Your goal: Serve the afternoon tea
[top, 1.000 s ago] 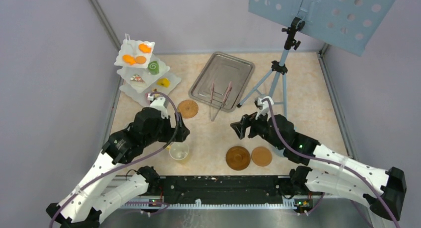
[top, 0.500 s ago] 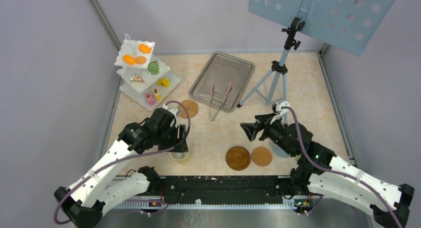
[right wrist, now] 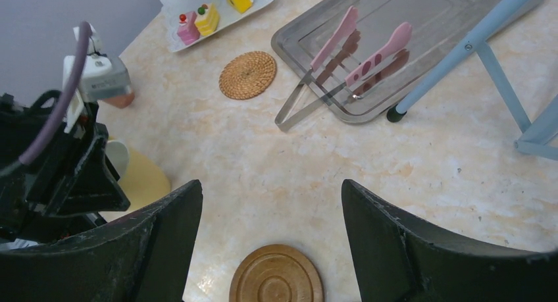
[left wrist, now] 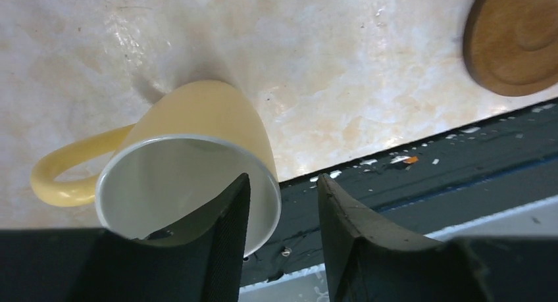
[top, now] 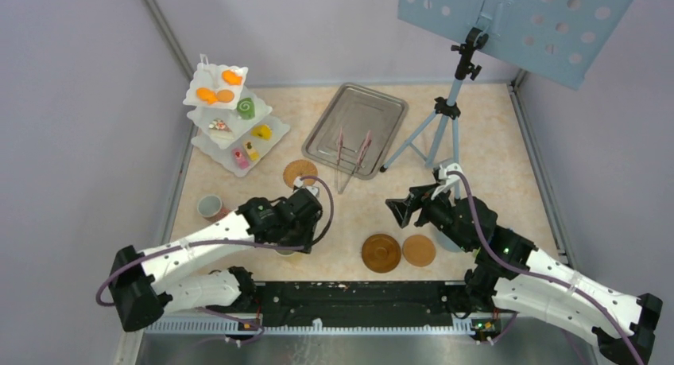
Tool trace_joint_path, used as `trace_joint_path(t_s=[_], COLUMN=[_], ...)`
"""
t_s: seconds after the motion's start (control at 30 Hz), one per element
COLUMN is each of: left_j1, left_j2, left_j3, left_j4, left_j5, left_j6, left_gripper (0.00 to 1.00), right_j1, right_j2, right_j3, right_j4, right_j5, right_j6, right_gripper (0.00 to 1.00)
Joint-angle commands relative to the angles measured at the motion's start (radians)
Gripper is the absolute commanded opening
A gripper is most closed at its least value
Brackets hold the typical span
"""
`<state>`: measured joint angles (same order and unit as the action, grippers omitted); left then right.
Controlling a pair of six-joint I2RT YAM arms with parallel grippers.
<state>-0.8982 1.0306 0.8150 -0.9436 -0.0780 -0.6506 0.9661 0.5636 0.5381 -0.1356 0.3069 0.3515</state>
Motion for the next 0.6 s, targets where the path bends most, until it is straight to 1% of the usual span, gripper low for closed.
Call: trace_joint_path(t_s=[0.0, 0.1, 0.3, 0.4, 0.47, 0.57], left_j1=[-0.091, -0.112, -0.116, -0.116, -0.116, -0.114], left_j2=[0.099, 0.141, 0.153, 0.176, 0.197, 0.242], left_j3=[0.037, 0.053, 0.098, 0.160, 0.209, 0.304], left_j4=[-0.024, -0.044, -0.037, -0.060, -0.085, -0.096], left_j5=[-0.199, -0.241, -0.241, -0.271, -0.318, -0.425], left_j6=[-0.104, -0.118, -0.087, -0.052, -0.039, 0.042], left_gripper=[0.43, 0.28, 0.13, 0.01, 0.00, 0.00], right_j1=[-0.003, -0.003, -0.003, -0.003, -0.003, -0.002], right_j2=[0.000, 0.012, -0.007, -0.017, -0.016, -0.013], right_j3=[0.011, 0.023, 0.015, 0.010, 0.012, 0.018], right_j4=[0.027, 0.013, -0.011, -0.011, -0.014, -0.023], right_j5=[0.016, 0.018, 0.042, 0.048, 0.052, 0.056], right_j6=[0.003, 0.001, 0.008, 0.010, 0.010, 0.009], right_gripper=[0.77, 0.77, 0.76, 0.76, 0.77, 0.77])
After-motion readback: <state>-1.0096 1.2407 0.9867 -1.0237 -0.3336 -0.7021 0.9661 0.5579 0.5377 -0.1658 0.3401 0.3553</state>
